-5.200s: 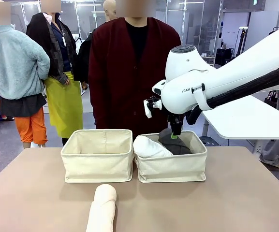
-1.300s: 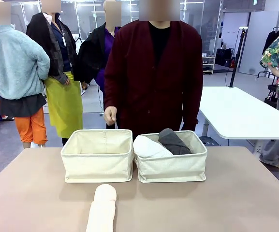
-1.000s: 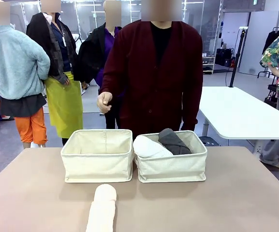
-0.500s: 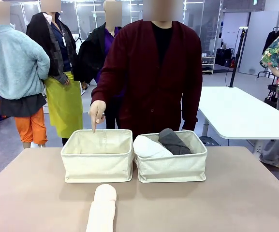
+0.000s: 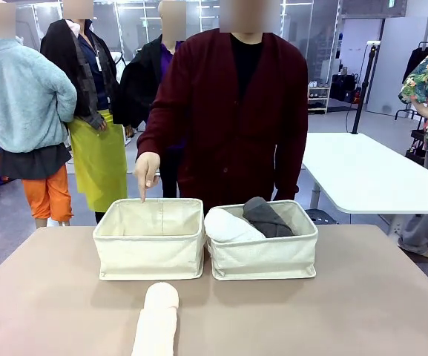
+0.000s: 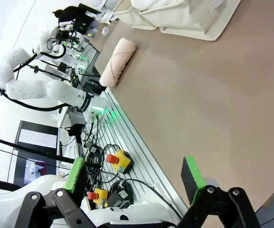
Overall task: Divide the towels into two baskets.
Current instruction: Pick up one hotel-folded towel from the bottom of the table and place it in the Fabric basket indicated by the person.
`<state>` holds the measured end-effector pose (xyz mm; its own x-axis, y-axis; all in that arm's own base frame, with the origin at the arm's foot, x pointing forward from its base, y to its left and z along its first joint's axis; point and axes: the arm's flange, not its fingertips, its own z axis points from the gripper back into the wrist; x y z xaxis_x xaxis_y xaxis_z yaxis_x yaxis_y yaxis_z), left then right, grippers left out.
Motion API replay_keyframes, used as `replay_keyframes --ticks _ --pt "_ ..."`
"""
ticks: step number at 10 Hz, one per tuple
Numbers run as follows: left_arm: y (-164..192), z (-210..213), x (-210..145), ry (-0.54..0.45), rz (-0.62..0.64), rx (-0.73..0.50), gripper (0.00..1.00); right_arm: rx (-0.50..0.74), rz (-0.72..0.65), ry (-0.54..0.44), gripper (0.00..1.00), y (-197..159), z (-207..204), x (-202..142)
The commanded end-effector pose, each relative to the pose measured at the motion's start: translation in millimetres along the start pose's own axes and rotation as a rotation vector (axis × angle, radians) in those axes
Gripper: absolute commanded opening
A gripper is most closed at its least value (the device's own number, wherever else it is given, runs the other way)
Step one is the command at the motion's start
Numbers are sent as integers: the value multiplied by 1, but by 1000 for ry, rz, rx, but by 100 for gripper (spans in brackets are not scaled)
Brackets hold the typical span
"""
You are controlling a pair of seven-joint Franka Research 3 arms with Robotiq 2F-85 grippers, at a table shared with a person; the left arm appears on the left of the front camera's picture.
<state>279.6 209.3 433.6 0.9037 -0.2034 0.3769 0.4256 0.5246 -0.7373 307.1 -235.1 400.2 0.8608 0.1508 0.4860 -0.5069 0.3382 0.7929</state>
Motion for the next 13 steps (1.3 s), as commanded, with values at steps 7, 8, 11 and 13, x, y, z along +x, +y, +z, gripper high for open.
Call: replay_keyframes --ticks 7,8,11,13 --pt "-108 -186 26 147 273 273 100 2 12 -3 100 4 0 -1" --pt "-113 -206 29 159 263 319 100 2 12 -3 100 4 0 -1" --pt "-119 -266 37 192 272 360 100 2 12 -3 100 4 0 -1" --pt "-121 -297 37 214 266 396 100 2 12 -3 100 4 0 -1"
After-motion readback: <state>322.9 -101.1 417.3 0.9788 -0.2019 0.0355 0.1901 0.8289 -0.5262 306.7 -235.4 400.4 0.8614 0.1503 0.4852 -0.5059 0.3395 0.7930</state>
